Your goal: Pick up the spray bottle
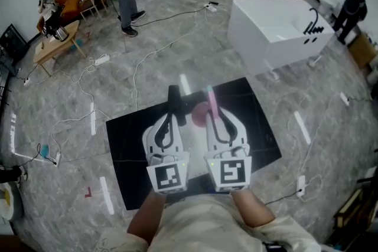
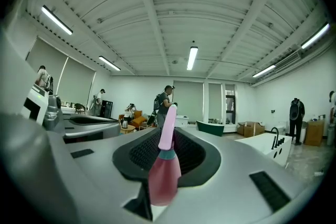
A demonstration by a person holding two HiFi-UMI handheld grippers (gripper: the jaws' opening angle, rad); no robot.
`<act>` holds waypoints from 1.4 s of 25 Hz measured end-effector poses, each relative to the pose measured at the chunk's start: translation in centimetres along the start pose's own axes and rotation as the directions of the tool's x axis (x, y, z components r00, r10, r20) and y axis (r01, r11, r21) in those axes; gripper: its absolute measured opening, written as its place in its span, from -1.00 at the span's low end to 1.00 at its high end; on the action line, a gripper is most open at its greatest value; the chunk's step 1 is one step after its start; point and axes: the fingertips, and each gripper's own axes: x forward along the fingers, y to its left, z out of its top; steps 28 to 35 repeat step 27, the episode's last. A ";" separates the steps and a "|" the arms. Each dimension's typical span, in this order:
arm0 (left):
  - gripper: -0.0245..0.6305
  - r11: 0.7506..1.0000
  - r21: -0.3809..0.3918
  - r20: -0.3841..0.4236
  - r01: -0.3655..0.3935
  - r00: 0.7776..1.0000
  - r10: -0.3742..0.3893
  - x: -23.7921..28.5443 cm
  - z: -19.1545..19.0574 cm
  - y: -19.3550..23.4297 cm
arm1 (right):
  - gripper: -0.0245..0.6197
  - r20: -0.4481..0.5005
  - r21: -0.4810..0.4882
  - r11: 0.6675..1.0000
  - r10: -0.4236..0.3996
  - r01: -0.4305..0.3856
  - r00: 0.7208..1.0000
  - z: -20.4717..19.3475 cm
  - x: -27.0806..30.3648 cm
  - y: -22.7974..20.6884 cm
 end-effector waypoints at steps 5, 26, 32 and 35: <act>-0.92 1.000 0.005 0.008 0.007 1.000 -0.007 -0.2 0.1 -0.2 | -0.67 -0.012 0.011 1.000 -0.017 0.017 1.000 -0.4 0.0 -0.3; -0.92 1.000 -0.016 0.006 -0.009 1.000 0.009 -0.2 -0.1 -0.3 | -0.67 -0.029 0.001 0.999 -0.035 0.035 0.999 -1.2 0.0 -1.3; -0.92 1.000 -0.017 0.005 -0.010 1.000 0.010 -0.2 -0.2 -0.2 | -0.67 -0.031 -0.001 0.999 -0.035 0.035 0.999 -1.3 0.0 -1.4; -0.92 1.000 -0.017 0.005 -0.010 1.000 0.010 -0.2 -0.2 -0.2 | -0.67 -0.031 -0.001 0.999 -0.035 0.035 0.999 -1.3 0.0 -1.4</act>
